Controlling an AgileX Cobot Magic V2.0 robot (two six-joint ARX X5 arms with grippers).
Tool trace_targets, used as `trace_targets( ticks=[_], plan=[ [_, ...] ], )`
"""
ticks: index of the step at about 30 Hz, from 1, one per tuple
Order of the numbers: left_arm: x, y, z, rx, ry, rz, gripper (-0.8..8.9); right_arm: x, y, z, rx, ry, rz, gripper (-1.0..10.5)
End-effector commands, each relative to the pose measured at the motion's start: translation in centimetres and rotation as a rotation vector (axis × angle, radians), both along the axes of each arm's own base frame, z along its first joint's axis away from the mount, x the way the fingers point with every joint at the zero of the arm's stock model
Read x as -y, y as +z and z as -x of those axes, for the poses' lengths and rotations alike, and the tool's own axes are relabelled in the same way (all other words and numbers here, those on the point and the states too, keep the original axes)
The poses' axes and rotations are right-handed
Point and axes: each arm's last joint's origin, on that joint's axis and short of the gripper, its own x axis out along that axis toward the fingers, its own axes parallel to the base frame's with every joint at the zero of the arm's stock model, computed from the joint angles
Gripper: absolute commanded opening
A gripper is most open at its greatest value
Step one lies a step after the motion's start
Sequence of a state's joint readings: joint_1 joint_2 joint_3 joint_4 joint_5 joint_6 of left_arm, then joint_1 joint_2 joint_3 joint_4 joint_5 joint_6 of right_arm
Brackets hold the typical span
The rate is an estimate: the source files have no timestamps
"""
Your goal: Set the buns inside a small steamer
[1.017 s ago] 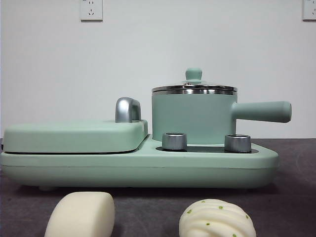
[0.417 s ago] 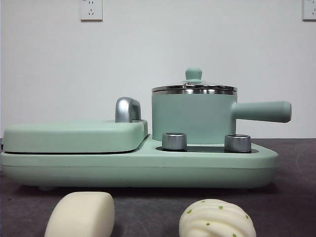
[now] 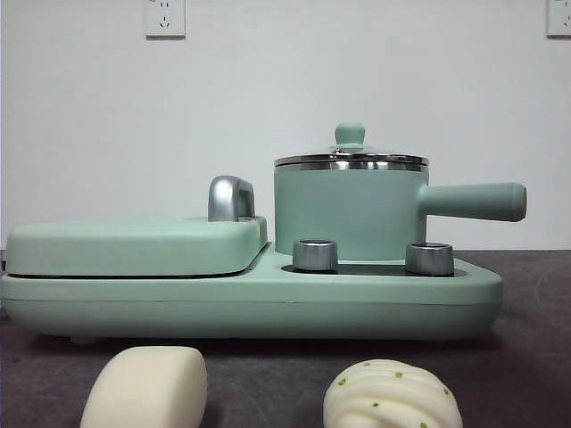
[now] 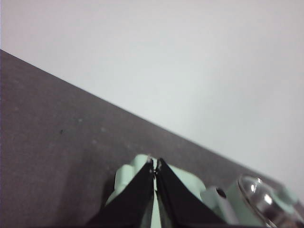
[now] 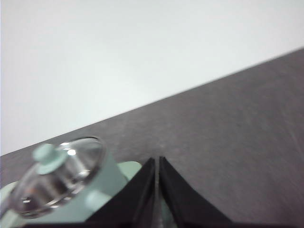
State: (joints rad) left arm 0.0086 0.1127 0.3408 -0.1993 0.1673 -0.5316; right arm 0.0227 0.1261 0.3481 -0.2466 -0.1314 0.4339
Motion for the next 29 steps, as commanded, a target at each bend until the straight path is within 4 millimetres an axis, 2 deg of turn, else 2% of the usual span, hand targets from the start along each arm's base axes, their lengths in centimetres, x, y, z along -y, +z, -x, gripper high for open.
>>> trace_targets(
  ticks=[1, 8, 13, 22, 29],
  plan=[
    [0.1, 2.0, 0.2, 0.006, -0.025, -0.086, 0.1, -0.1, 1.4, -0.2, 0.004, 0.046, 0.026, 0.1],
    [0.2, 5.8, -1.1, -0.041, -0.08, -0.185, 0.1, -0.3, 4.2, -1.7, -0.019, 0.108, 0.105, 0.1],
    [0.4, 7.7, -3.8, -0.09, -0.17, -0.235, 0.1, -0.6, 6.1, -3.5, -0.037, 0.187, 0.192, 0.1],
    [1.7, 8.1, -9.0, -0.206, -0.4, -0.392, 0.1, -1.3, 7.3, -7.2, -0.081, 0.38, 0.295, 0.1],
    [4.0, 7.9, -10.8, -0.183, -0.569, -0.571, 0.1, -3.3, 6.6, -8.7, -0.087, 0.505, 0.432, 0.1]
  ],
)
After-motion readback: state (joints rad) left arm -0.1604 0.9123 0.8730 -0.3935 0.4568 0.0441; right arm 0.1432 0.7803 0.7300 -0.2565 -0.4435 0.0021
